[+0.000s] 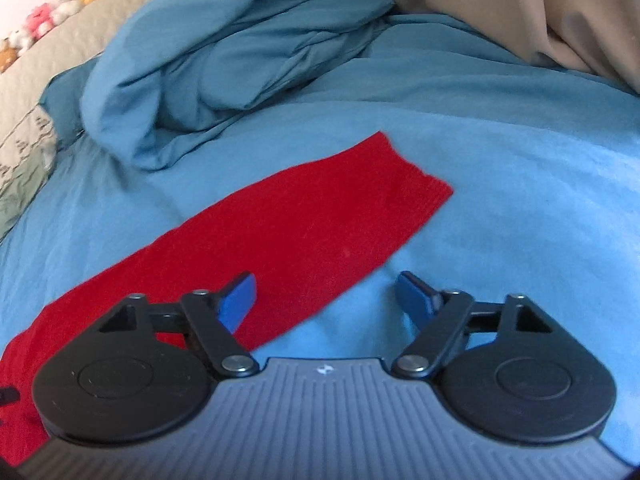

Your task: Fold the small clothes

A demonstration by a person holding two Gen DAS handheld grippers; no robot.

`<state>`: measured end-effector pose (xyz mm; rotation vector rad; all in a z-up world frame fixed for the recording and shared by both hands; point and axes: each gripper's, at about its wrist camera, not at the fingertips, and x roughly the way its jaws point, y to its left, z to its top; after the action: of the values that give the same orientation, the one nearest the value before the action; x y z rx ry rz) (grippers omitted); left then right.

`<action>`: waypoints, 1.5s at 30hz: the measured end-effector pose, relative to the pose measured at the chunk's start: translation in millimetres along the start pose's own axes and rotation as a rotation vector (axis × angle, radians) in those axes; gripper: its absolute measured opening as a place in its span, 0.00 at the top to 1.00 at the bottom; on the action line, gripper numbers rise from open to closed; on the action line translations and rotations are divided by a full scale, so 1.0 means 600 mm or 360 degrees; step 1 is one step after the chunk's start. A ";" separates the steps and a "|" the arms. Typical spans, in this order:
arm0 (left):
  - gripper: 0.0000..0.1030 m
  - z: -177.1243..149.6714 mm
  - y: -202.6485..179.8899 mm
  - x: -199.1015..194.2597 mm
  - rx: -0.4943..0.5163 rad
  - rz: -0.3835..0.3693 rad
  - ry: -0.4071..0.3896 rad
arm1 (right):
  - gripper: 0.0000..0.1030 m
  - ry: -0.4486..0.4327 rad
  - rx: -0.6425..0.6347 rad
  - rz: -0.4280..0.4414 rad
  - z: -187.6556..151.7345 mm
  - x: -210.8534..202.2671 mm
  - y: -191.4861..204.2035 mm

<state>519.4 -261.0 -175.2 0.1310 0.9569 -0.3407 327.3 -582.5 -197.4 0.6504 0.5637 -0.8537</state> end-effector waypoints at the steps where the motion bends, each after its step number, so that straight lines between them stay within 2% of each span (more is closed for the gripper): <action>1: 0.00 0.003 -0.005 0.010 0.0027 0.0015 0.0030 | 0.22 -0.0004 0.0003 -0.0020 0.006 0.006 0.001; 4: 0.00 0.006 -0.022 0.027 0.0166 0.0073 0.0037 | 0.46 0.0009 -0.0026 -0.0084 0.024 0.019 0.008; 5: 0.00 0.007 -0.022 0.030 0.0169 0.0076 0.0052 | 0.65 0.0029 -0.0050 -0.0105 0.030 0.022 0.013; 6: 0.00 0.008 -0.020 0.032 0.0156 0.0069 0.0070 | 0.73 0.0046 -0.0065 -0.0095 0.037 0.024 0.018; 9: 0.00 0.021 -0.010 0.035 0.0147 0.0034 0.0136 | 0.75 0.0022 -0.0125 -0.0092 0.053 0.009 0.044; 12: 0.00 0.049 0.004 0.040 0.0127 0.0002 0.0215 | 0.76 -0.0046 -0.0197 -0.0021 0.071 -0.023 0.093; 17: 0.00 0.067 0.060 -0.026 0.0118 0.0040 0.0079 | 0.77 -0.0180 -0.0380 0.0258 0.090 -0.099 0.231; 21: 0.00 0.080 0.136 -0.084 0.0106 0.0037 0.0011 | 0.77 -0.0219 -0.0546 0.0590 0.070 -0.166 0.373; 23: 0.00 0.077 0.183 -0.114 0.0071 0.0044 0.0001 | 0.77 -0.0182 -0.0644 0.0780 0.040 -0.193 0.444; 26: 0.00 0.066 0.262 -0.146 -0.0008 0.0107 0.0011 | 0.77 -0.0054 -0.0773 0.1063 -0.033 -0.213 0.533; 29: 0.00 0.041 0.341 -0.166 -0.0115 0.0172 0.0021 | 0.77 0.0087 -0.0963 0.1268 -0.146 -0.215 0.607; 32: 0.00 0.007 0.400 -0.173 -0.0186 0.0252 0.0042 | 0.77 0.0220 -0.1159 0.1312 -0.267 -0.198 0.653; 35: 0.00 -0.033 0.428 -0.174 -0.0158 0.0364 0.0049 | 0.77 0.0281 -0.1363 0.1289 -0.367 -0.177 0.671; 37: 0.00 -0.060 0.438 -0.174 -0.0150 0.0373 0.0038 | 0.77 0.0309 -0.1450 0.1270 -0.409 -0.162 0.671; 40: 0.00 -0.087 0.442 -0.175 -0.0147 0.0319 0.0047 | 0.76 0.0336 -0.1543 0.1250 -0.450 -0.141 0.663; 43: 0.00 -0.094 0.438 -0.167 -0.0114 0.0279 0.0057 | 0.62 0.0318 -0.1628 0.1257 -0.470 -0.148 0.663; 45: 0.00 -0.089 0.429 -0.168 -0.0103 0.0226 0.0044 | 0.32 0.0288 -0.1683 0.1275 -0.463 -0.161 0.658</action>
<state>512.6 17.6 -133.9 0.1442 0.9790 -0.1778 546.8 -142.1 -204.0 -0.0636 0.7392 0.2999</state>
